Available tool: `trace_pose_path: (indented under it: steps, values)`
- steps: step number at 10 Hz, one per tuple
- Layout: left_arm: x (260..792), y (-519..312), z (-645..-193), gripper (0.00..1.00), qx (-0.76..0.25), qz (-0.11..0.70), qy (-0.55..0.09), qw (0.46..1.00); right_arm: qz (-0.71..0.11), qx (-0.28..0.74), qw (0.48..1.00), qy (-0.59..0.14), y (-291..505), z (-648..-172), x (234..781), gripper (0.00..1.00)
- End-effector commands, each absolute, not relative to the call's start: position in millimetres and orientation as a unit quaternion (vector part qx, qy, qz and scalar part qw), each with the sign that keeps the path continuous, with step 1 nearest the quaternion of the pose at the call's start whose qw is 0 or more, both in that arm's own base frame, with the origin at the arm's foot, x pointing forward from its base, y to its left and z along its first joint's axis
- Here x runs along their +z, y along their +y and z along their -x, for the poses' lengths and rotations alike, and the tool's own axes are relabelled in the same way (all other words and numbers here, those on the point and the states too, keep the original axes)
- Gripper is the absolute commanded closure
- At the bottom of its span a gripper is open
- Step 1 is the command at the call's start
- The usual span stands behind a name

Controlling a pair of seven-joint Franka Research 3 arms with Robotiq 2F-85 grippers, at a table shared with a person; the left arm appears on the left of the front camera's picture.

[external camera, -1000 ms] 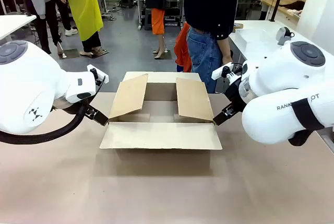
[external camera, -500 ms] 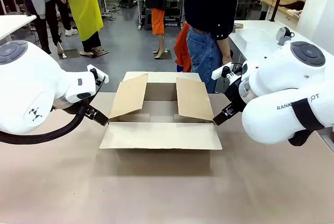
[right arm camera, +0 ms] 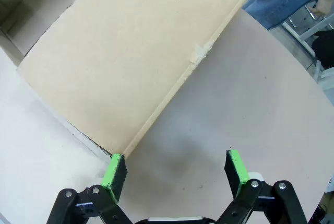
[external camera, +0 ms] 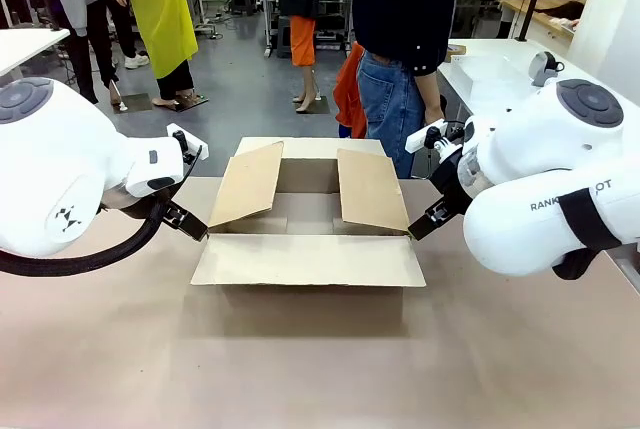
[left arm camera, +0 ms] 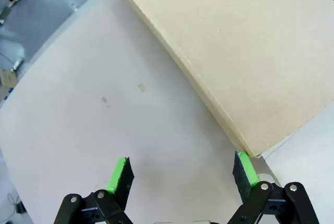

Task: Pack the gift set into the box.
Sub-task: Place both hands on the side flaps of the Package Box and spread them outward.

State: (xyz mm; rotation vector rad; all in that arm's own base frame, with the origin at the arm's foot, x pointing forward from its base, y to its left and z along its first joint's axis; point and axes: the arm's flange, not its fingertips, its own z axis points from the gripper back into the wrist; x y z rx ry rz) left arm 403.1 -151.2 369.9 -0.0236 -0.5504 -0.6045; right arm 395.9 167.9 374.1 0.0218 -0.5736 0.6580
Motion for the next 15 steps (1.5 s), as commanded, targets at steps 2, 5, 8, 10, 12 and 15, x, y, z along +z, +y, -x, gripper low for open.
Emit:
trace_pose_path:
  steps: [2, 5, 8, 10, 12, 15]
  values:
    - [390, -130, -388, 0.00, -0.311, -0.005, -0.260, 0.914, -0.001, 0.316, 0.911, -0.266, 154, -392, 402, 0.00]
    - [451, -55, -333, 0.00, -0.326, 0.072, -0.267, 0.904, -0.110, 0.274, 0.933, -0.208, 115, -369, 462, 0.00]
    - [490, 42, -308, 0.00, -0.242, 0.259, -0.291, 0.889, -0.259, 0.004, 0.941, -0.217, 18, -346, 524, 0.00]
    - [473, 157, -311, 0.00, -0.122, 0.440, -0.320, 0.830, -0.420, -0.137, 0.869, -0.223, -80, -332, 538, 0.00]
    - [434, 241, -294, 0.00, -0.029, 0.535, -0.383, 0.752, -0.530, -0.267, 0.774, -0.219, -169, -324, 495, 0.00]
    - [418, 197, -298, 0.00, 0.034, 0.549, -0.400, 0.733, -0.545, -0.345, 0.735, -0.208, -201, -327, 412, 0.00]
